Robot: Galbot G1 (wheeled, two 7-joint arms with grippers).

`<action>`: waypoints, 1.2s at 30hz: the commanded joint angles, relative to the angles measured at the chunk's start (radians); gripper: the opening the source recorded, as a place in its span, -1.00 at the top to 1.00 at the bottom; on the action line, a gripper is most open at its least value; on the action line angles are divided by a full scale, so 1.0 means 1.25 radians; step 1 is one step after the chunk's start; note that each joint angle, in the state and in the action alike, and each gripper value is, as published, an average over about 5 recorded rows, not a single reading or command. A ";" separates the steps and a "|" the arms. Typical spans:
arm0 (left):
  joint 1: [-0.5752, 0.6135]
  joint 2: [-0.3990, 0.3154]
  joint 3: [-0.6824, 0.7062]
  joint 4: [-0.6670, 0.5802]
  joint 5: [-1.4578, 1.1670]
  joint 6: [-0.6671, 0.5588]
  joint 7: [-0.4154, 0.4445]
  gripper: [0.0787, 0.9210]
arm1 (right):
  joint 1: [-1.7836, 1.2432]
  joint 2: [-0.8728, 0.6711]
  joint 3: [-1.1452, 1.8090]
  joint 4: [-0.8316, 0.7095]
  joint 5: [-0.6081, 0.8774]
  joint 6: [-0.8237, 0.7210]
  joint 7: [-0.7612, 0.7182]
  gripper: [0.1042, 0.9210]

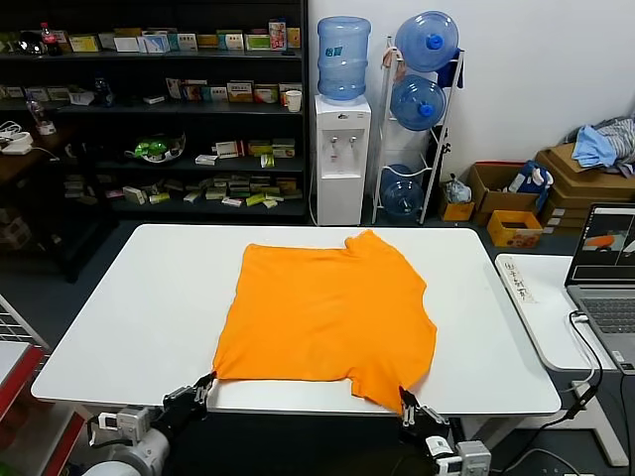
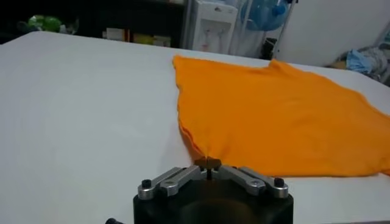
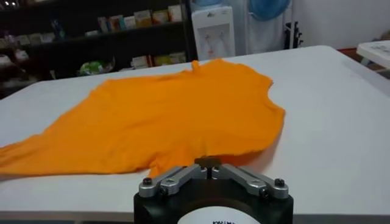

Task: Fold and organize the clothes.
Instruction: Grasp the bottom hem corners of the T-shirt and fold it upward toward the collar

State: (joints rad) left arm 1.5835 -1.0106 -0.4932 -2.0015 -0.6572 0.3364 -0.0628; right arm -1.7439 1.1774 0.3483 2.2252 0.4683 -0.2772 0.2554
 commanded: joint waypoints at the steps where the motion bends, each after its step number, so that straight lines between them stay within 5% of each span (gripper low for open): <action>1: 0.067 0.051 -0.029 -0.097 -0.076 0.001 -0.031 0.97 | -0.058 -0.043 0.019 0.094 0.029 0.047 0.011 0.95; 17: -0.323 0.011 0.085 0.171 -0.090 -0.121 -0.042 0.97 | 0.458 -0.059 -0.051 -0.237 0.181 -0.017 0.102 0.95; 26: -0.428 -0.013 0.136 0.298 -0.041 -0.145 -0.031 0.97 | 0.596 -0.067 -0.107 -0.354 0.218 -0.037 0.108 0.95; 36: -0.461 -0.011 0.178 0.328 -0.036 -0.131 -0.021 0.97 | 0.674 -0.066 -0.163 -0.421 0.246 -0.050 0.101 0.95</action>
State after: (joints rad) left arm 1.1131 -1.0175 -0.3261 -1.6879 -0.7167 0.1882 -0.0927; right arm -1.0394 1.0966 0.1932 1.8006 0.7387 -0.3315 0.3723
